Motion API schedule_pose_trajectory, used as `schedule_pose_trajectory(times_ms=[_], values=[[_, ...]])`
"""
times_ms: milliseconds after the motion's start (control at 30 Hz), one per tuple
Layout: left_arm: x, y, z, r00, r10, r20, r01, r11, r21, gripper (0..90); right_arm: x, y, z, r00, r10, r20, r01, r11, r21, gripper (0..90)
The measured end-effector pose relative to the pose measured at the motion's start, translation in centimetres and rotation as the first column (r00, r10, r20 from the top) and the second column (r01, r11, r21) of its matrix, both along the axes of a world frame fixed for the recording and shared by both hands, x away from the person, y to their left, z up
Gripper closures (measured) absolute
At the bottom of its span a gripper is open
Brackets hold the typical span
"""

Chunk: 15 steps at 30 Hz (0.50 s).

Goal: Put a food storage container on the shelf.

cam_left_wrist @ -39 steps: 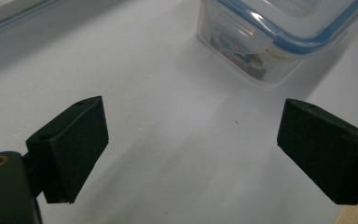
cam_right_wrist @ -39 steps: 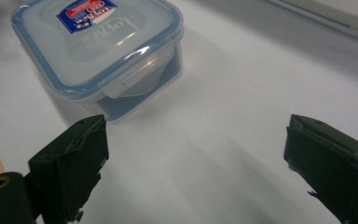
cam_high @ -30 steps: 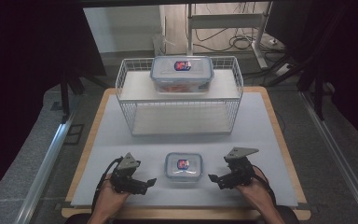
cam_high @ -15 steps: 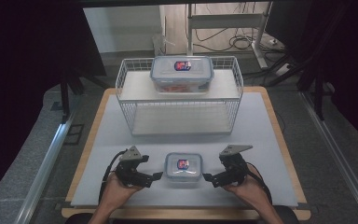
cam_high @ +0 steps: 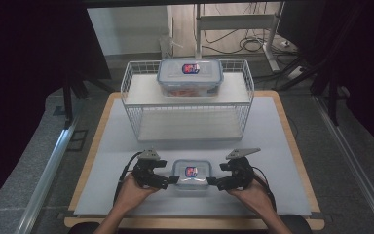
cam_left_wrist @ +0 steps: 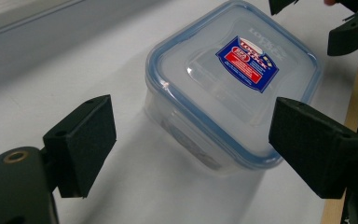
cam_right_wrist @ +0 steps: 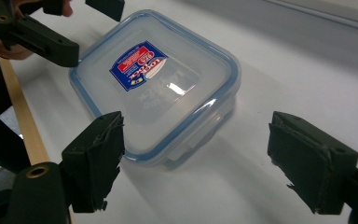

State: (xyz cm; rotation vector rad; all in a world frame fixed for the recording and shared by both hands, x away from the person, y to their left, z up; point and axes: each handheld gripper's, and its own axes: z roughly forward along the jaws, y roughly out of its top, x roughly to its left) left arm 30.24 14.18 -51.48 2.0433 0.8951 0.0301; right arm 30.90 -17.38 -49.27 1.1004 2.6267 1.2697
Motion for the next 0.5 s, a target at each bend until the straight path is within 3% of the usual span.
schedule_pose_trajectory(times_ms=[200,333,400,500], values=[[0.6,-0.5,-0.7,0.9962,-0.040,-0.077,0.037,0.9983,-0.044,15.9,0.8,1.0,-1.0,0.9979,0.029,-0.057,-0.029,1.000,0.004,22.3],[0.7,-0.9,-0.9,0.9897,-0.062,-0.129,0.052,0.9955,-0.079,23.0,1.4,1.4,-1.3,0.9917,0.051,-0.118,-0.045,0.998,0.045,25.6],[0.6,-0.9,-0.8,0.9884,-0.052,-0.143,0.041,0.9959,-0.080,23.0,1.5,1.6,-1.5,0.9870,0.053,-0.152,-0.044,0.997,0.057,25.7],[0.4,-0.5,-0.7,0.9887,-0.046,-0.143,0.033,0.9953,-0.091,31.0,1.6,1.2,-1.4,0.9828,0.046,-0.179,-0.034,0.997,0.068,32.9]])
